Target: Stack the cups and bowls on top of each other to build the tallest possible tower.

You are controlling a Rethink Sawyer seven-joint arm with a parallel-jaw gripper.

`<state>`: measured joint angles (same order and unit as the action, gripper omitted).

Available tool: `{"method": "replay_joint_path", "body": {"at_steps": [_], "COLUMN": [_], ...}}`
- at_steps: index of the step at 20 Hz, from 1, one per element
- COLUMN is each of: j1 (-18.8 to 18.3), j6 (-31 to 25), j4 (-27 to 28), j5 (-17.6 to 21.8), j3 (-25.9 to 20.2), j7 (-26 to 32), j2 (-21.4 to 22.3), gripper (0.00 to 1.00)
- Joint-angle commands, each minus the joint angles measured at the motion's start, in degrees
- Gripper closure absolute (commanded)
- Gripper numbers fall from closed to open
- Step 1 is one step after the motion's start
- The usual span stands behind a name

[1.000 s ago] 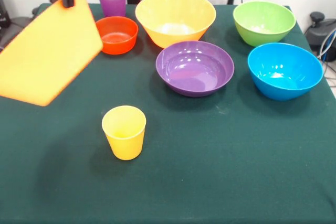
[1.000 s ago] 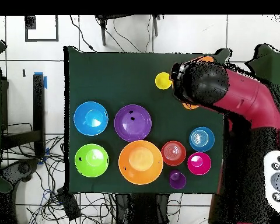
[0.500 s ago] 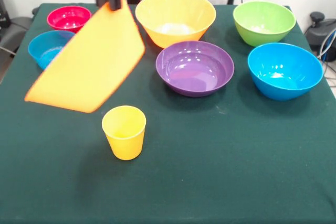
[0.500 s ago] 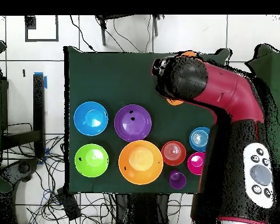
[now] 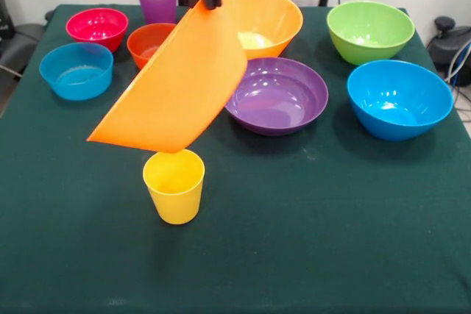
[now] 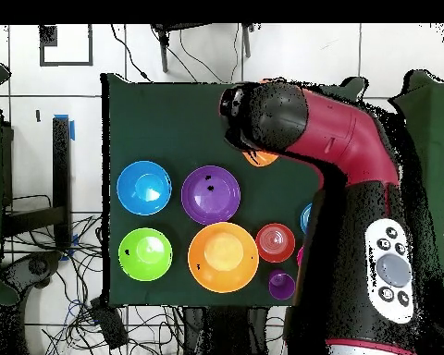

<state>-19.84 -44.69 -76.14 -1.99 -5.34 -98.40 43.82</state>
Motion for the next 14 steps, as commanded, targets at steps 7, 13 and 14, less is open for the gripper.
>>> {"method": "replay_joint_path", "body": {"at_steps": [7,13,14], "j1": [2.95,2.79,2.71], "j6": [-6.9,-3.26,-2.28], "j4": [3.12,0.8,0.03], "j5": [-4.47,-9.87,-11.0], "j3": [-4.12,-7.42,-8.18], "j7": [-7.55,-7.11,-6.76], "j2": [-1.41,-2.74,-2.86], "gripper": [1.0,1.0,1.0]}}
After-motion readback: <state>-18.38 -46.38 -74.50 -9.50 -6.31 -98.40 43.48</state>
